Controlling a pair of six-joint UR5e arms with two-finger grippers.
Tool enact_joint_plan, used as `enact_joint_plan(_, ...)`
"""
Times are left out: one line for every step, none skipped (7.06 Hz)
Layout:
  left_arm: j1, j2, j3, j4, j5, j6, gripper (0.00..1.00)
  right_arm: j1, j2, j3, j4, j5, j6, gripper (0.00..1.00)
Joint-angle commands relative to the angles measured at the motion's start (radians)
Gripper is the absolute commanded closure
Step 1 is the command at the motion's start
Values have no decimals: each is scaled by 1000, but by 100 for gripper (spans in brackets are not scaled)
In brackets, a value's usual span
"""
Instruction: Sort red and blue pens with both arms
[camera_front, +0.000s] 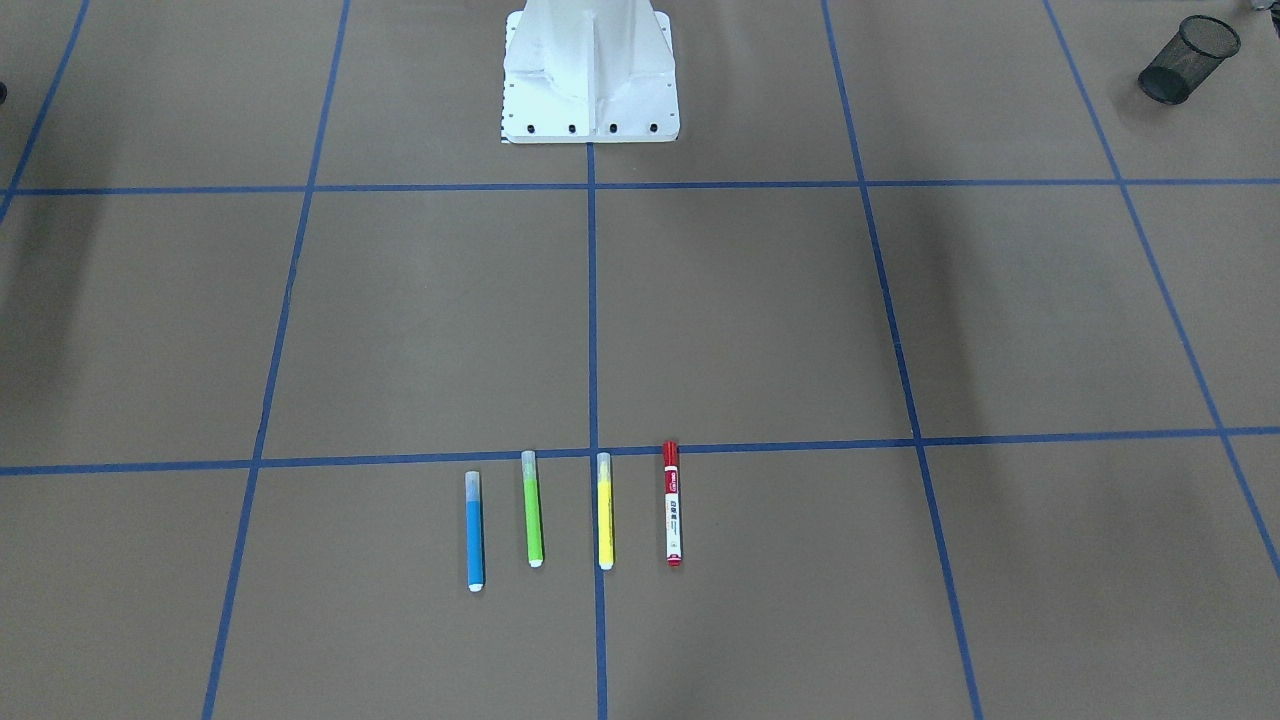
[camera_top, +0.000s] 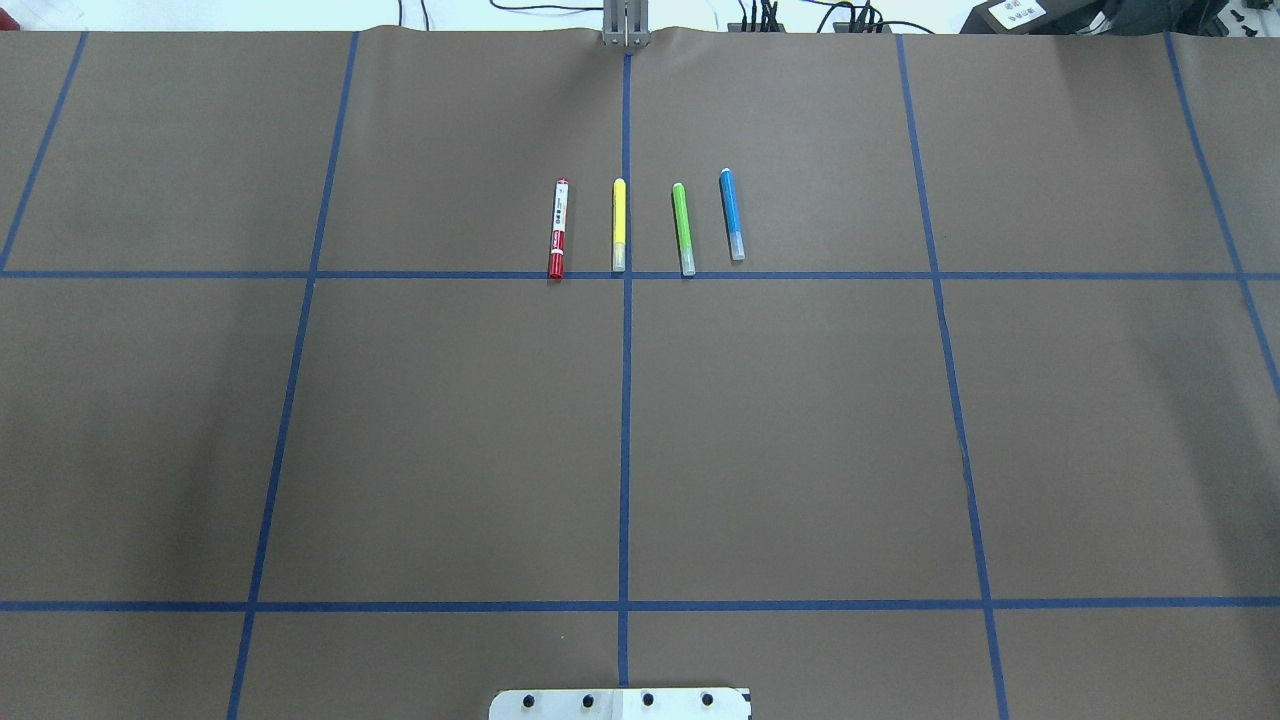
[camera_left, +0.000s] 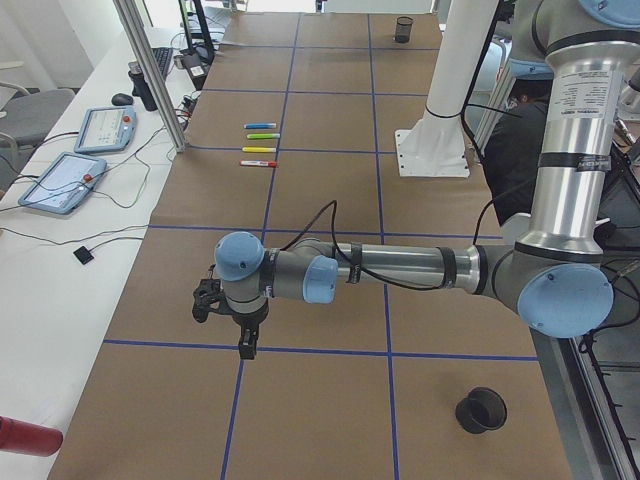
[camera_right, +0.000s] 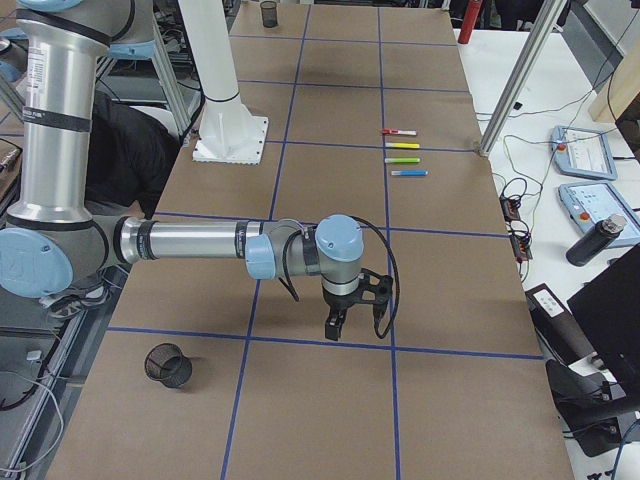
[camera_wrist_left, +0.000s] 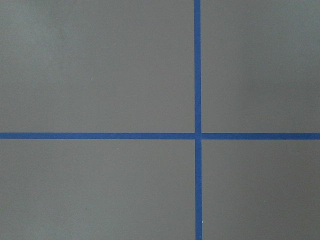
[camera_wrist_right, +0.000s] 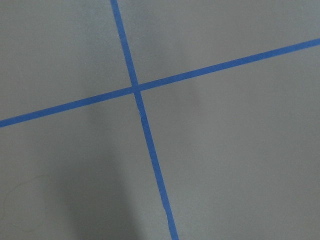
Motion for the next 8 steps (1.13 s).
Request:
enact_joint_plan(-3,1,3,1,0,0,0,0,-5,4,4,0,0,0)
enact_joint_plan(-5,1,7,-1,0,0,0,0,-7,10,4,6,0,0)
enact_joint_plan(-8,1,1,-4,0,0,0,-1,-10,13,1,6,0,0)
enact_joint_plan(-23,-2,6,-2,0,0,0,-2,-8,15,-2,7,0,0)
enact_joint_plan(-22,-3,9,-2,0,0,0,-2,-5,19,0,9,0,0)
enact_joint_plan(-20,-10,20,-2,0,0,0,-2,8,16,1,7,5,0)
enact_joint_plan(-15,-47,56,-2,0,-1,0,-2,36,18,1,9,6,0)
enact_joint_plan(-14,-112,104,4,0,-8,0,-8,66,19,3,9,12,0)
